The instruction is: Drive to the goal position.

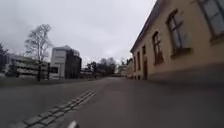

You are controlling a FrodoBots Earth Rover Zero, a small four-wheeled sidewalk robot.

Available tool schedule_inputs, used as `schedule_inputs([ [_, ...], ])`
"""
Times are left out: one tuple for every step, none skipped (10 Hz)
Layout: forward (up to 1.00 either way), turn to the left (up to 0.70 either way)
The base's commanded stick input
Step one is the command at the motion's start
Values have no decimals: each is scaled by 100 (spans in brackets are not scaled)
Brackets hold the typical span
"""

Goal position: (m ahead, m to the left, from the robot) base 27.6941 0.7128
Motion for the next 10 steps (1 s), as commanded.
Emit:
schedule_inputs([
  [100, 1],
  [100, 1],
  [100, 1],
  [100, -2],
  [100, -27],
  [100, -39],
  [100, -29],
  [100, -8],
  [100, 1],
  [100, 1],
])
